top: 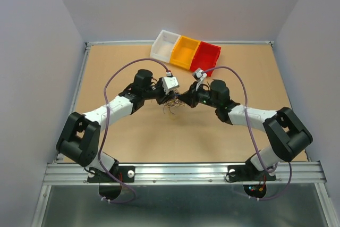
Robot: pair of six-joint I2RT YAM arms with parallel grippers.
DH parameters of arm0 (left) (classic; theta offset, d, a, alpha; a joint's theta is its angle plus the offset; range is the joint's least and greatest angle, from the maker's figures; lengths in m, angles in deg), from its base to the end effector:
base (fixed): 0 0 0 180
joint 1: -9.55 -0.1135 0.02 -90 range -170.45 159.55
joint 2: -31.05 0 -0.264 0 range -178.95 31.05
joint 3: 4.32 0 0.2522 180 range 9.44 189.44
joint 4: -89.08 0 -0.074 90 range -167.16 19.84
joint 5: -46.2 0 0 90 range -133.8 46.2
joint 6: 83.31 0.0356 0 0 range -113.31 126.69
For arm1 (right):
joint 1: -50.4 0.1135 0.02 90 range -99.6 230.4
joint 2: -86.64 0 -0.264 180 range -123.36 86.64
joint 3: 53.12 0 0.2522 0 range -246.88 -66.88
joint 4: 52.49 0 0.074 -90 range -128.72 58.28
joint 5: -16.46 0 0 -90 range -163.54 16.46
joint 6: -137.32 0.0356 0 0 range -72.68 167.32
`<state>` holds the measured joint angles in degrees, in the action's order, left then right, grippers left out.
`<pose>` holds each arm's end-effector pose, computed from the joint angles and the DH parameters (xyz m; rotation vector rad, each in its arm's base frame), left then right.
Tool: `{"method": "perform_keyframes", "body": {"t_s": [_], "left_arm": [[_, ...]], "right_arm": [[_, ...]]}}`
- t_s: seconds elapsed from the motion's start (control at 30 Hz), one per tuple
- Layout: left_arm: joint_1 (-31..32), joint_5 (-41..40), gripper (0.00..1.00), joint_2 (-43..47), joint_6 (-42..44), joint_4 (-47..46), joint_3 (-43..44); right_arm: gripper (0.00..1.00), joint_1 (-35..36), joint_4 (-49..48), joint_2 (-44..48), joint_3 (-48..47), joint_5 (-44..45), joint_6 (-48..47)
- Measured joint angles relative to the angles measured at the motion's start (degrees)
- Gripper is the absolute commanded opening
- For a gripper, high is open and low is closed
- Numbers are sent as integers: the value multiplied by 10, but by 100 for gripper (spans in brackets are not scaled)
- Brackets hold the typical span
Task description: Untangle the cables
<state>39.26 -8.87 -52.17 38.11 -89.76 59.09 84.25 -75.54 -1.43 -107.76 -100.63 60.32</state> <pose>0.2700 -0.1775 0.2533 1.2959 1.4008 -0.5676 0.2613 0.1948 0.2194 -0.6836 1.7109 0.9978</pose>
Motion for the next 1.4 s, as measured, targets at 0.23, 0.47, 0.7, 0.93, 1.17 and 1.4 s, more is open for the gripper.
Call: {"method": "perform_keyframes", "body": {"t_s": [0.23,0.47,0.7,0.93,1.17,1.4], "left_arm": [[9,-3,0,-21,-4,5,9],[8,-16,0,-21,-32,-11,11],[-32,17,0,-21,-124,-51,19],[-76,-8,0,-21,-163,-65,28],[-86,-64,0,-20,-162,-63,28],[-98,-111,0,-13,-147,-53,28]], "right_arm": [[1,0,5,48,35,8,-2],[1,0,5,73,55,76,3],[3,21,17,110,62,254,49],[13,24,60,193,105,415,78],[26,18,99,241,128,541,89],[77,4,124,260,135,600,83]]}}
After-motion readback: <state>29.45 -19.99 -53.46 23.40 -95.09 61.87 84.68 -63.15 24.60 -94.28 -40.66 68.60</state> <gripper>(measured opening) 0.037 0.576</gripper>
